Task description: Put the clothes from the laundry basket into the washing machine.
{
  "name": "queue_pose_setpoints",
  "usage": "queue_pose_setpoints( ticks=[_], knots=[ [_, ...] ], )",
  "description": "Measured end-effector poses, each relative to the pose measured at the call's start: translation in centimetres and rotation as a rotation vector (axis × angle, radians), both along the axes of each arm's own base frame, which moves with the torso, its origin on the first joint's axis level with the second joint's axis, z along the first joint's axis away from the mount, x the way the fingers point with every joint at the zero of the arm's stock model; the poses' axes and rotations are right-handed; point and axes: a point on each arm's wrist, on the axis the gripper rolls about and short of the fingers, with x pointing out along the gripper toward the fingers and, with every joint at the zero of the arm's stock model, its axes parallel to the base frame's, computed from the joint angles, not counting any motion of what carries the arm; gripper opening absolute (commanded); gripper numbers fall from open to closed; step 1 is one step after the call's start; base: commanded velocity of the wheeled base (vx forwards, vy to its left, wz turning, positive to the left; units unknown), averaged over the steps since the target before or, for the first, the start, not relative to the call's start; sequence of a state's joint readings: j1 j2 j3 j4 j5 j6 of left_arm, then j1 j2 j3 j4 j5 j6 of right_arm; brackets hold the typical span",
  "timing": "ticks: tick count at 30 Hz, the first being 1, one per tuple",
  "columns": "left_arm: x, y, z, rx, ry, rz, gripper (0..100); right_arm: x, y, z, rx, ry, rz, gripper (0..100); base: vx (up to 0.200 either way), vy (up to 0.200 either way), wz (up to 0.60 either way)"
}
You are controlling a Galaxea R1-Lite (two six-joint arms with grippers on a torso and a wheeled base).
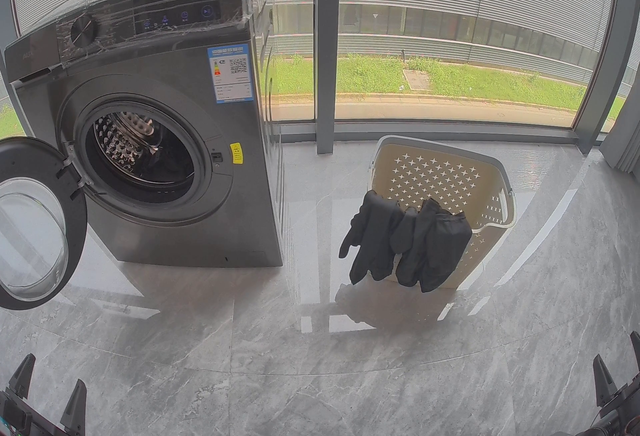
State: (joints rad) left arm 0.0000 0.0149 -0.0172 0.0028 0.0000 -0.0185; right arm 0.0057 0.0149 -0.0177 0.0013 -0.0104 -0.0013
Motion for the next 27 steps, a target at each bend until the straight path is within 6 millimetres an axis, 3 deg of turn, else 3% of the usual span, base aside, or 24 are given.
queue_pose_setpoints(
  ticks=[2, 20, 27],
  knots=[
    [0.0, 0.0, 0.01, 0.0, 0.0, 0.0, 100, 0.0, 0.0, 0.0, 0.0, 0.0, -0.001, 100, 0.0, -0.2, 0.0],
    [0.0, 0.01, 0.01, -0.003, 0.001, 0.003, 100, 0.0, 0.0, 0.0, 0.0, 0.0, 0.0, 100, 0.0, 0.0, 0.0],
    [0.01, 0.01, 0.01, -0.002, 0.001, 0.003, 100, 0.01, 0.0, 0.0, 0.0, 0.001, 0.0, 100, 0.0, -0.2, 0.0]
  ],
)
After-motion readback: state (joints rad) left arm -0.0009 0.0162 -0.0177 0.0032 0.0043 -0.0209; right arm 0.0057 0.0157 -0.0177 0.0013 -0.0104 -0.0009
